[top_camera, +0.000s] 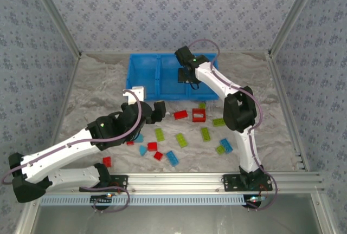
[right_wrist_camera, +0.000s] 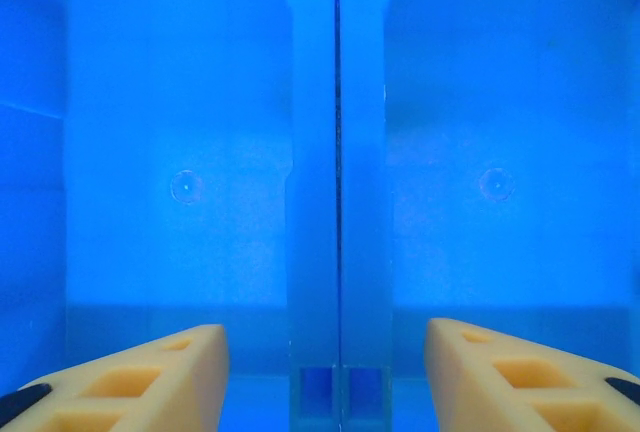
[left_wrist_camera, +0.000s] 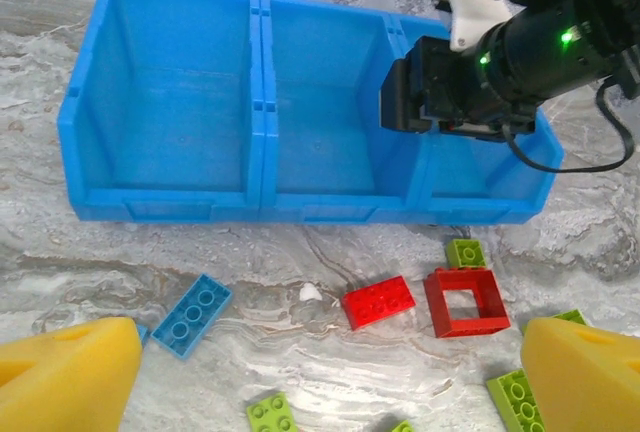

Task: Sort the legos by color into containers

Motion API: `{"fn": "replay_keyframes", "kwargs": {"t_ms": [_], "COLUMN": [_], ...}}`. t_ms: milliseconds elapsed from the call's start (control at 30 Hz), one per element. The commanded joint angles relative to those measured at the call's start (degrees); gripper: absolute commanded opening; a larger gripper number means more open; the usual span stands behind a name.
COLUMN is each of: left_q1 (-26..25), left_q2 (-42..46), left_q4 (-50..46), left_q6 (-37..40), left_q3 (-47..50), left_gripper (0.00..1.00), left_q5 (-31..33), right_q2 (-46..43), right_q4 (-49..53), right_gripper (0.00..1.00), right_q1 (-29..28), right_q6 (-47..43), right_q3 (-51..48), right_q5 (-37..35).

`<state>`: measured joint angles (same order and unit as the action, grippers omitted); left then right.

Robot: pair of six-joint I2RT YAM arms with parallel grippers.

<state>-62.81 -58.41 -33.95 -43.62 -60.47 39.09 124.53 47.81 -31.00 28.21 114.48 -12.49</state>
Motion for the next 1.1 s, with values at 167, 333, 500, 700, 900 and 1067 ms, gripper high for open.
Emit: {"fn": "replay_keyframes", "kwargs": {"t_ms": [167,333,500,700,900,1067], "left_q1": [-0.3,0.5,3.8,6.5,14.8,18.1], "left_q2": [1.5,1.6,3.0,5.8,4.4,0.4], "left_q4": [-14.2,-26.0,-28.7,-25.8,-13.2,-8.2], "left_q6": [-9.3,-22.7,-31.8,-45.6,-51.8,-58.5], "left_q3": [-5.0,-6.6,-2.2,9.5,19.8,21.7], "left_gripper": [0.98,0.97,0.95,0.93,0.91,0.91], "left_q5": [2.2,1.4,-5.0,-11.0,-23.1,-26.9], "right_q2": [-22.4,-41.0,-57.3,-68.1,-68.5,-64.2], "right_q4": [-7.2,-20.1,-27.2,-31.3,-44.8,-47.7], "right_gripper": [0.65,0.76,0.91,0.93,0.91,0.91], "right_q1": [-3.1,-8.3,-15.4,-28.4,-43.5,-44.6], "right_q6": [-5.1,-10.8,-14.6,-18.8,-28.0,-27.9], "right_q3": [-7.7,-25.8,-41.5,-56.7,-69.5,-69.2], "right_q5": [-3.6,6.0,17.8,20.9,11.3,9.2]}}
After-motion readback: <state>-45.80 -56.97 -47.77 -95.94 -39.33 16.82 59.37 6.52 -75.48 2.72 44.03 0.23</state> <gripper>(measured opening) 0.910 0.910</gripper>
